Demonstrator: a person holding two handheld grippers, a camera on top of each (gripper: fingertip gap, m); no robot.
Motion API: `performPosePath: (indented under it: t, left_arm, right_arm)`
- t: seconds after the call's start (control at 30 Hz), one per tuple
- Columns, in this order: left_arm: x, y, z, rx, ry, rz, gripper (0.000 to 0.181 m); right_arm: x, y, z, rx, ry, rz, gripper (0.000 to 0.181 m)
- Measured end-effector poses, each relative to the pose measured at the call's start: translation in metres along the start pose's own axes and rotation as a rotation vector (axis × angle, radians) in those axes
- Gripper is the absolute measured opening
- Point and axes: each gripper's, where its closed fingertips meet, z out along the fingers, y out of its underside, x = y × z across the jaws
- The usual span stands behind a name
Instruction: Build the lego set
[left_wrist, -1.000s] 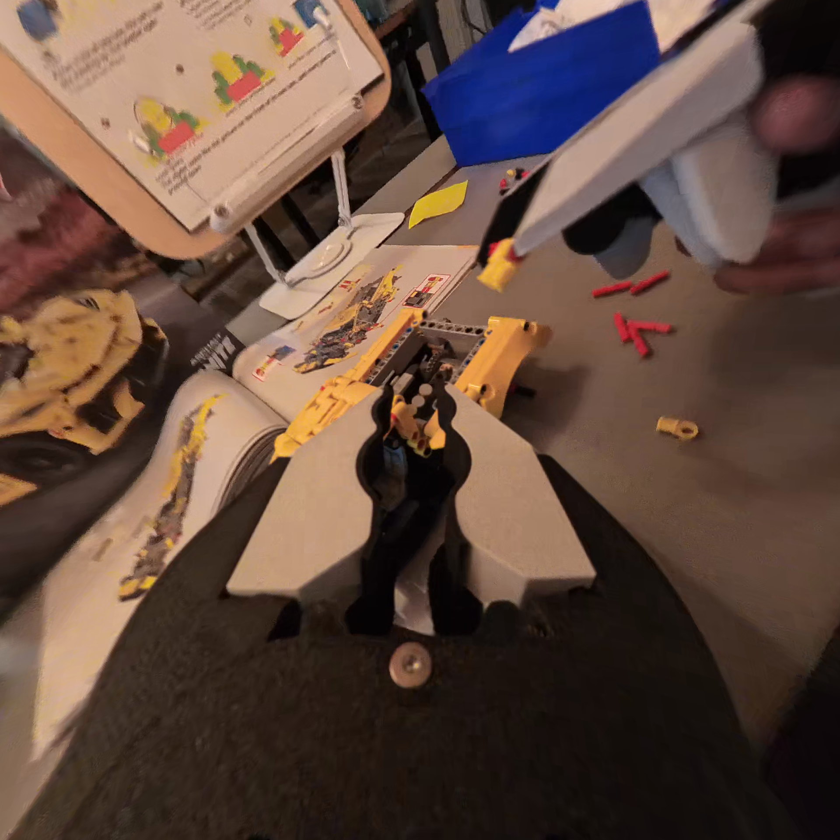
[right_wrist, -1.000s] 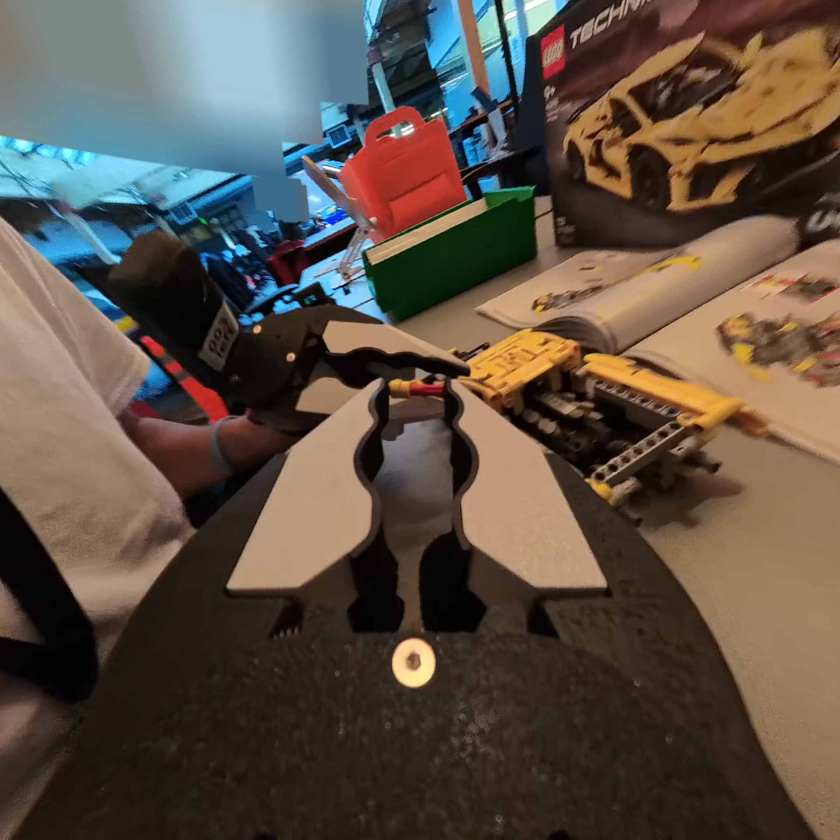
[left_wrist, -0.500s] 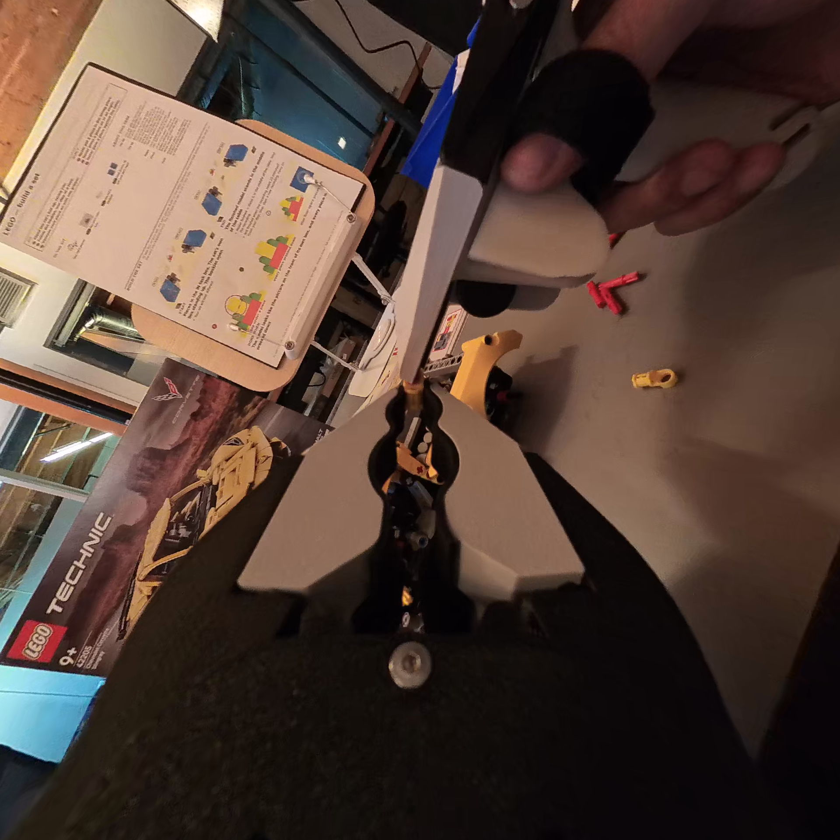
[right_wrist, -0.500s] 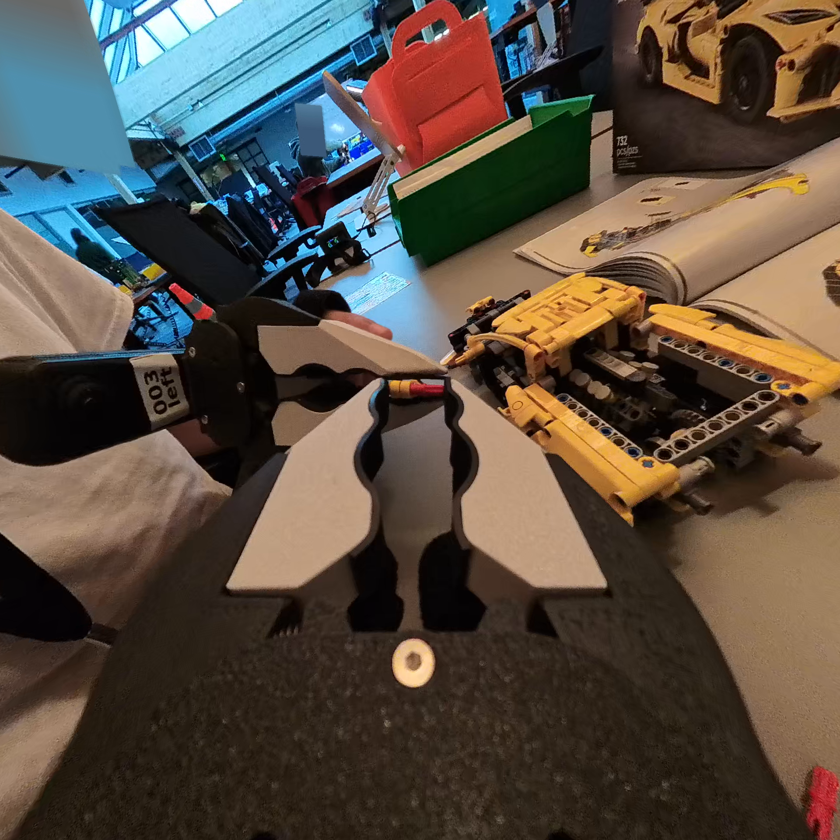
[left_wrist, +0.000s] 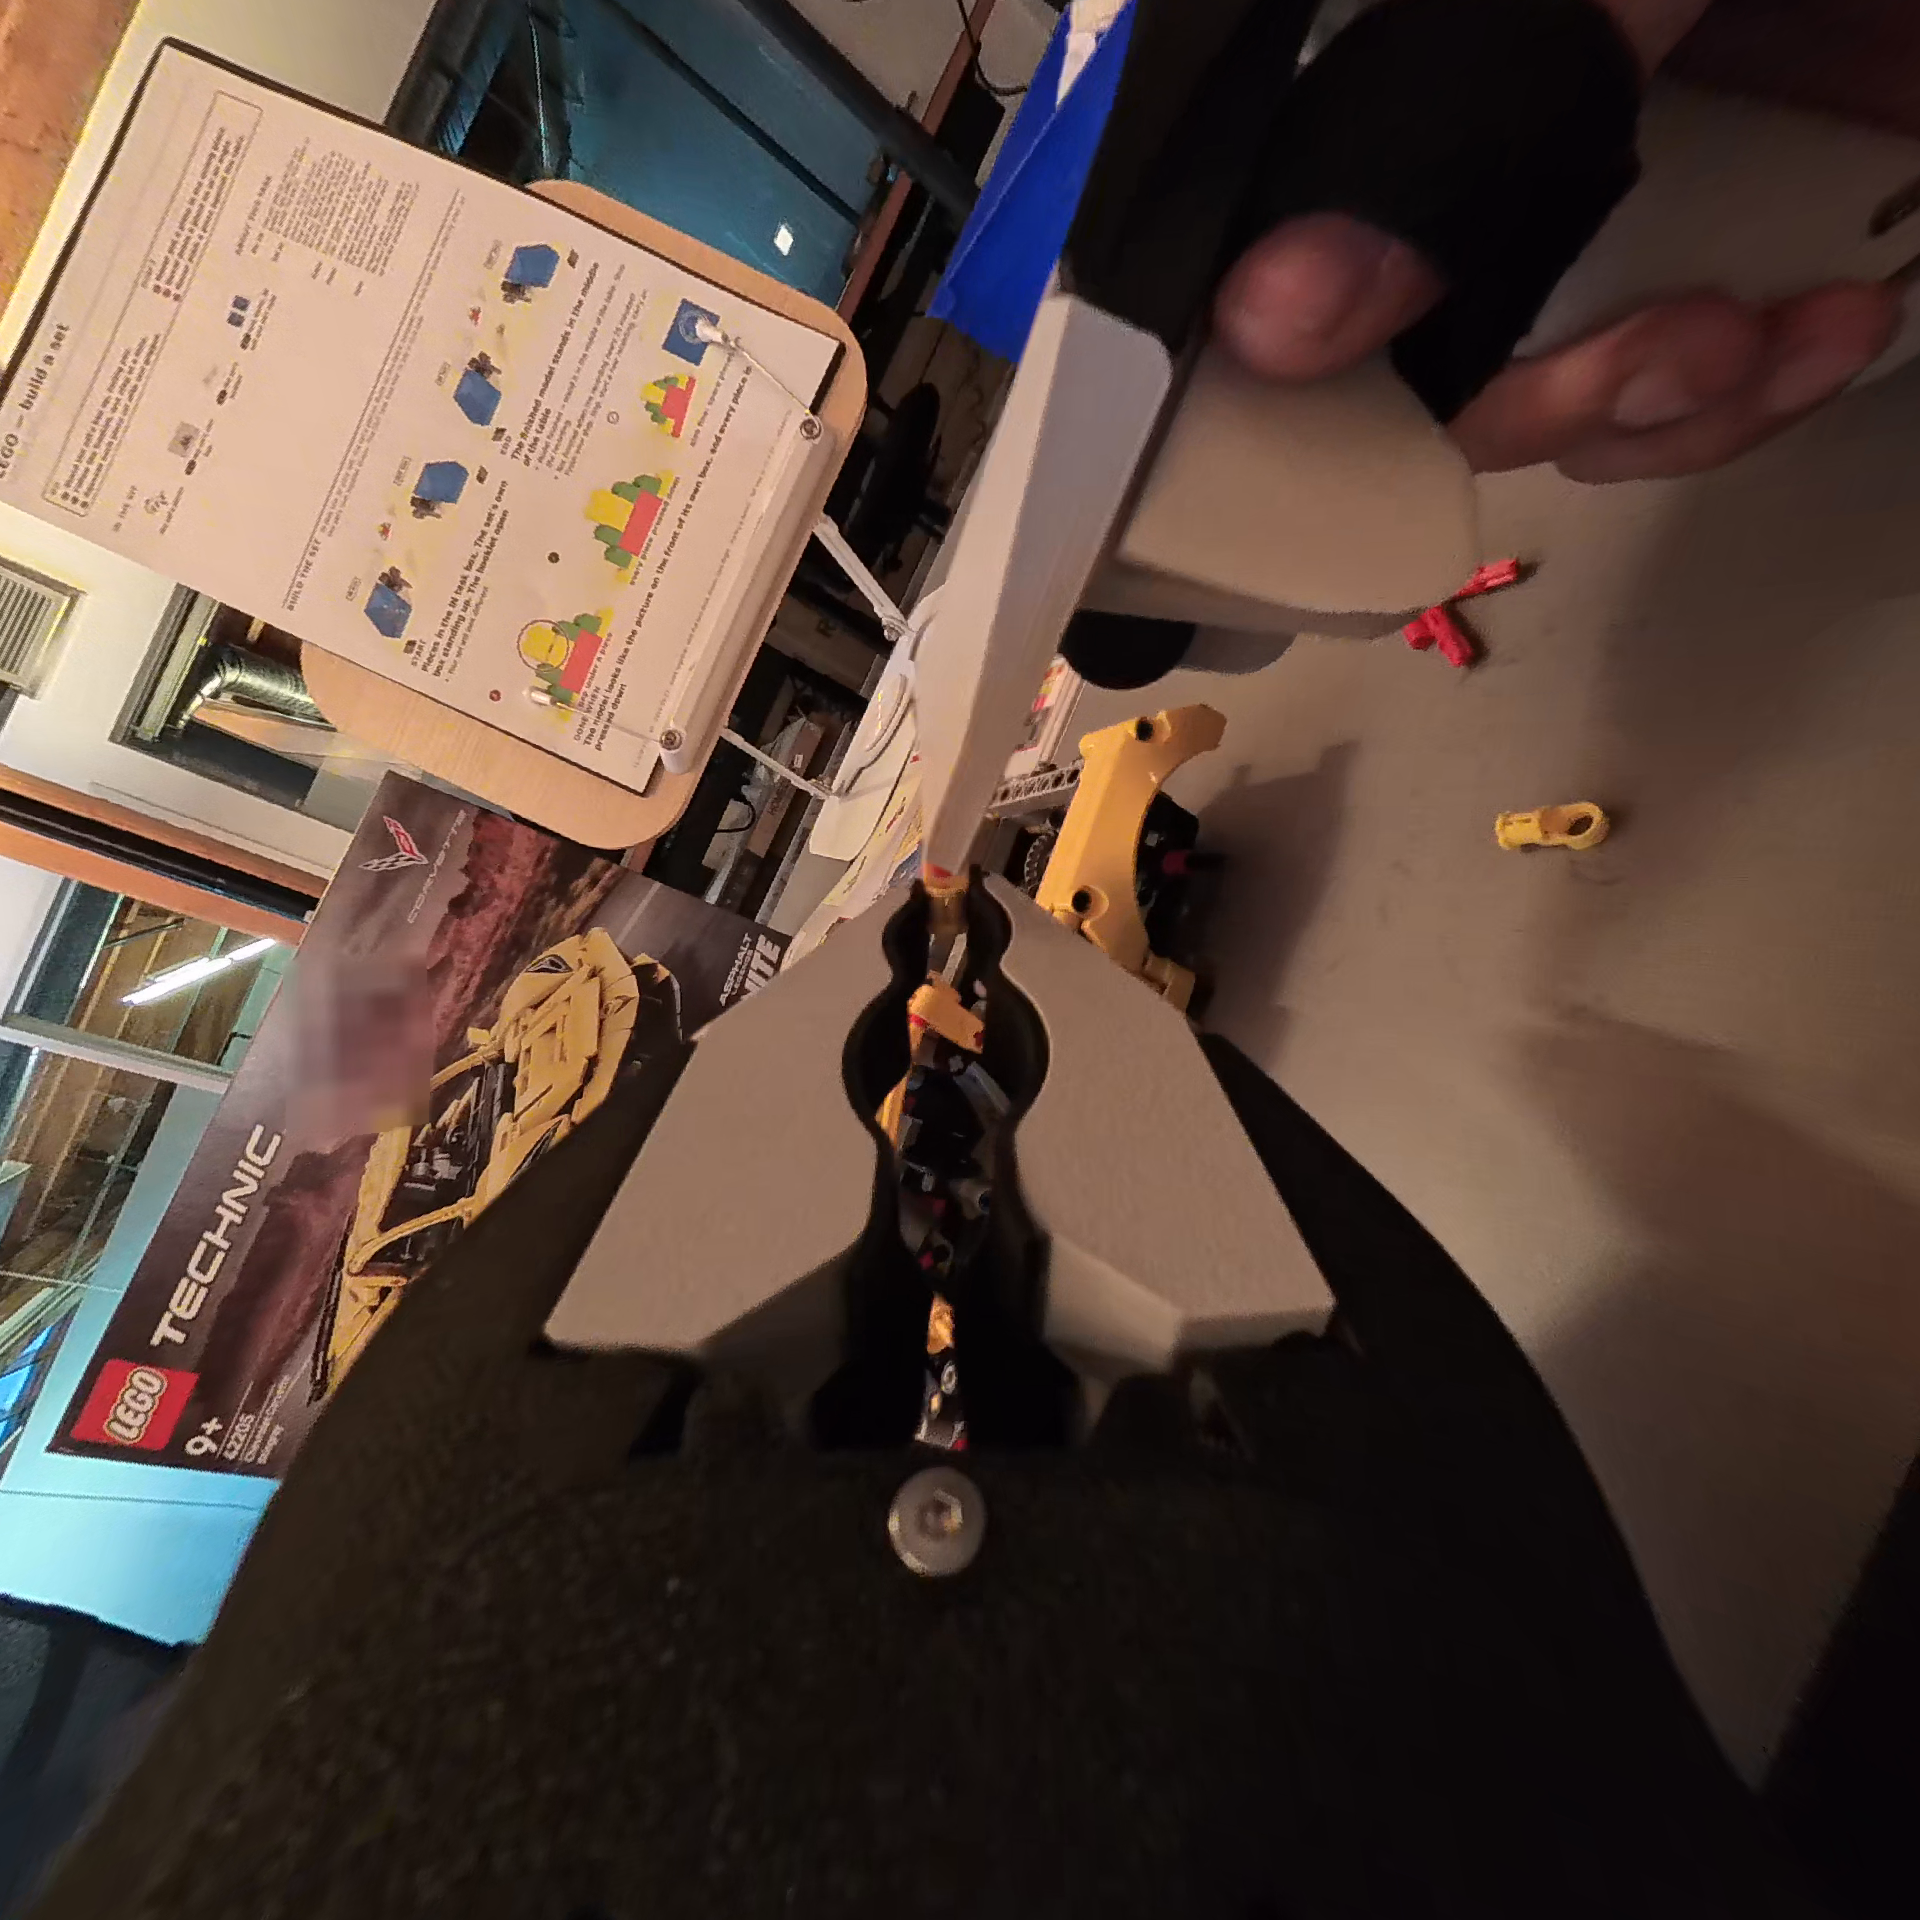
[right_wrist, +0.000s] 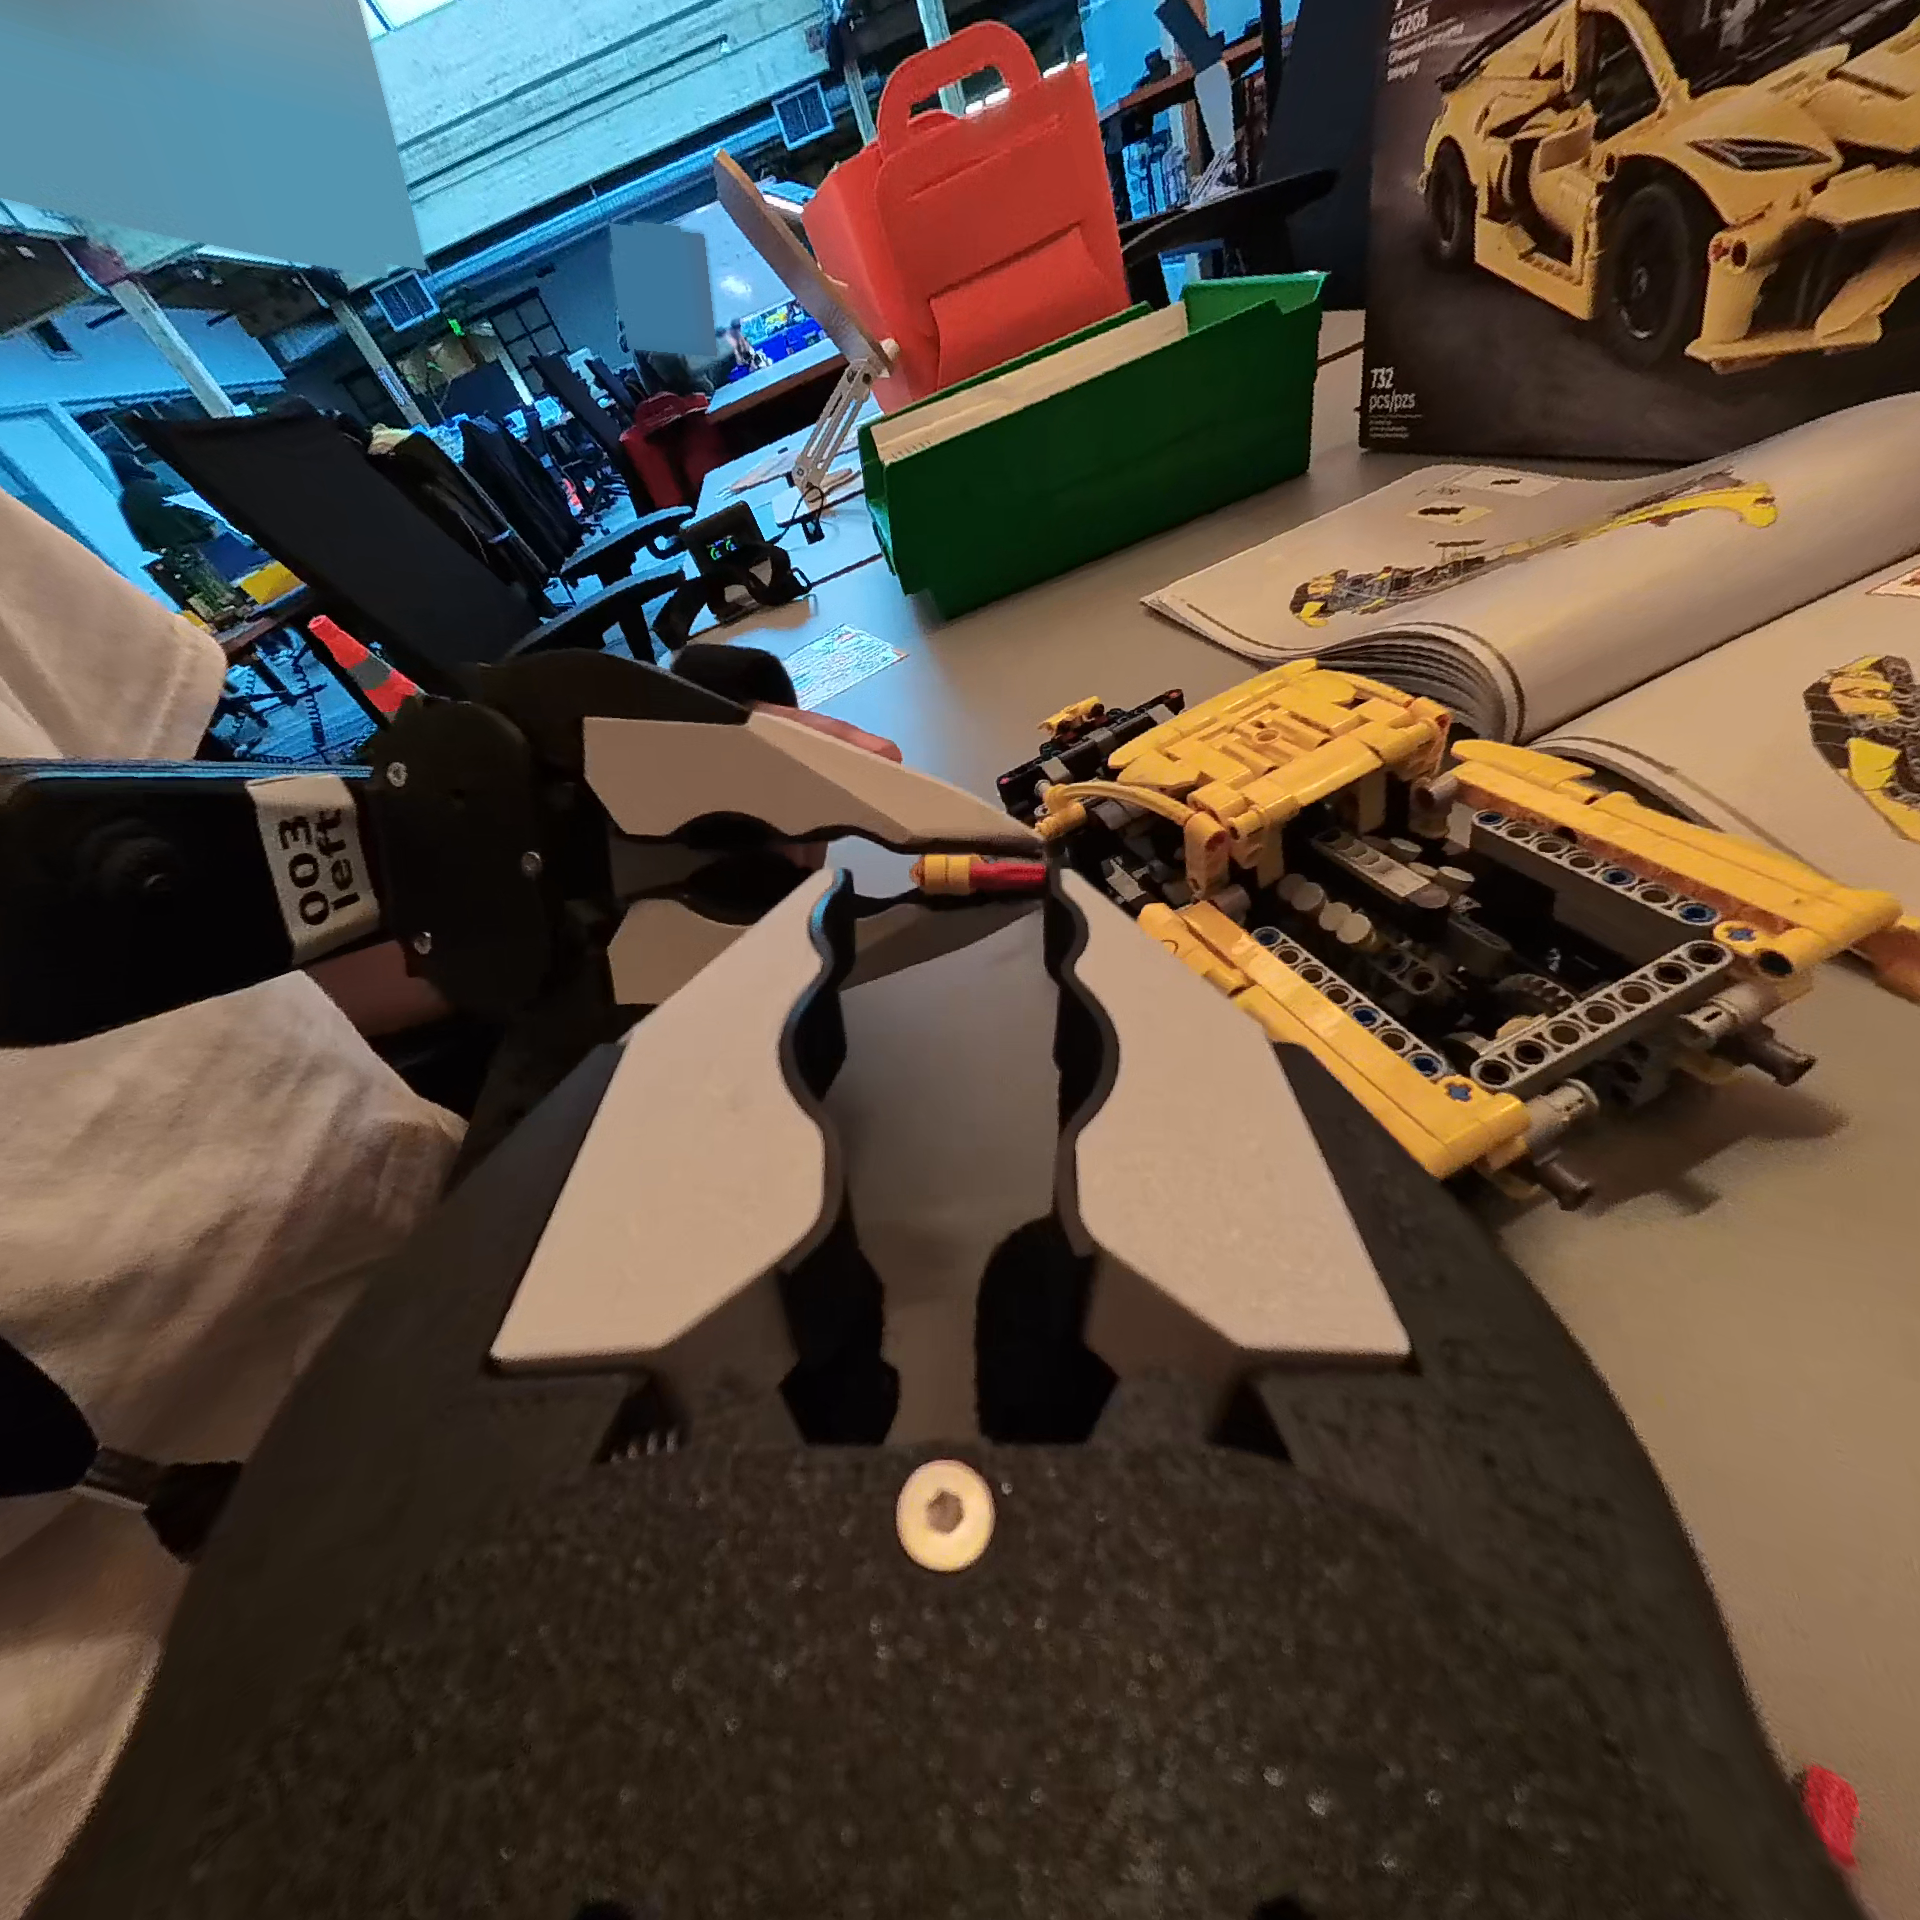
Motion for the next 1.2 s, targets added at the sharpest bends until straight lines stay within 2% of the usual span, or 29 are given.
performPosePath:
  t: [0.2,0.37,0.47,0.77,0.93,1.03,1.1,1.2]
  left_arm:
    - [0.006,-0.001,0.001,-0.001,0.027,0.016,0.006]
    - [0.010,0.000,0.002,-0.015,0.040,0.026,0.005]
    - [0.012,-0.002,0.002,-0.019,0.043,0.019,0.005]
    - [0.020,0.004,0.008,-0.086,0.075,-0.005,0.006]
    - [0.018,-0.001,0.008,-0.052,0.059,0.020,0.005]
    - [0.017,-0.001,0.006,-0.043,0.062,0.016,0.006]
    - [0.017,-0.003,0.005,-0.030,0.063,0.014,0.006]
    - [0.018,-0.002,0.006,-0.036,0.067,0.017,0.006]
  right_arm:
    - [0.001,0.006,0.002,-0.033,0.031,-0.015,0.033]
    - [0.003,0.010,0.004,-0.076,0.074,0.067,0.030]
    - [0.006,0.012,0.001,-0.100,0.126,0.021,0.024]
    - [0.014,0.022,0.000,-0.188,0.230,-0.023,0.025]
    - [0.011,0.017,-0.004,-0.146,0.137,0.051,0.025]
    - [0.005,0.015,-0.003,-0.126,0.059,0.098,0.036]
    - [0.008,0.015,-0.005,-0.123,0.072,0.111,0.024]
    - [0.010,0.016,-0.005,-0.137,0.102,0.065,0.023]
